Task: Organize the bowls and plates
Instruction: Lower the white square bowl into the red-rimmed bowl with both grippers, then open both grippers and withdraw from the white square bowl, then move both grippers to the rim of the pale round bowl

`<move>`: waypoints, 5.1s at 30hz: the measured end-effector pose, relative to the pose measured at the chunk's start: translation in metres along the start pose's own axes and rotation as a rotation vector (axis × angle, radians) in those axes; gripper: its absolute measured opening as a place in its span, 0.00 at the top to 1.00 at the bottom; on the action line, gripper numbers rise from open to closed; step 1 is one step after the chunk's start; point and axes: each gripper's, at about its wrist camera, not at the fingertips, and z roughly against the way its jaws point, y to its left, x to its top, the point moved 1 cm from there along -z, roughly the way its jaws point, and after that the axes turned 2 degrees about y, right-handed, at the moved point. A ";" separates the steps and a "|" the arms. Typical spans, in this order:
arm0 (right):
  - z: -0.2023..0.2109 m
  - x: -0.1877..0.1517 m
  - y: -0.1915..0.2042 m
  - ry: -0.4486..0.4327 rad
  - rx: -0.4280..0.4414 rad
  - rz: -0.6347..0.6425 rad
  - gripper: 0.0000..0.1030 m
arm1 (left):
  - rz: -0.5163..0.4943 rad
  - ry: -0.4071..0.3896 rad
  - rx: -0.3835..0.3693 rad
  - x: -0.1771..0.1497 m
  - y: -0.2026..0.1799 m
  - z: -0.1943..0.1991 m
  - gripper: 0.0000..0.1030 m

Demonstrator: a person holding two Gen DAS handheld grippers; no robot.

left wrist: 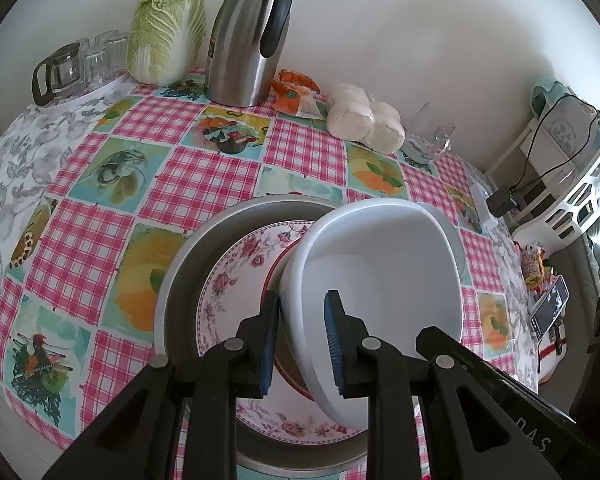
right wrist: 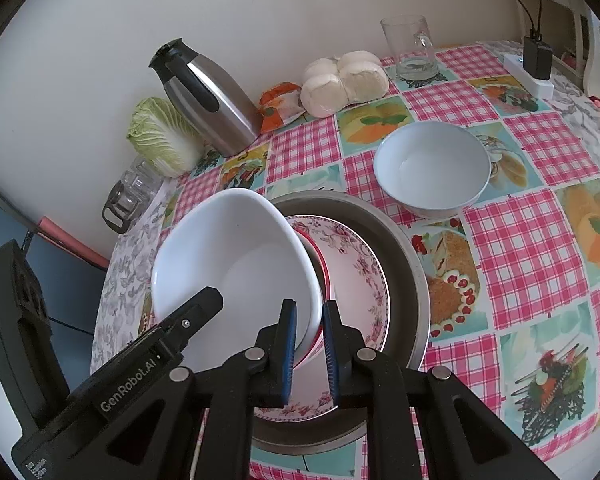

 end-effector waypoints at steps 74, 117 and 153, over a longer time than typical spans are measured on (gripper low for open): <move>0.011 0.004 -0.006 -0.028 0.045 -0.027 0.83 | 0.005 -0.064 -0.007 0.005 0.000 0.024 0.73; 0.033 0.003 0.001 -0.172 -0.109 0.106 0.00 | 0.126 -0.123 0.207 0.004 0.044 0.042 0.04; 0.068 0.045 -0.147 -0.253 -0.100 -0.169 0.00 | -0.200 -0.155 -0.156 0.033 -0.142 0.049 0.04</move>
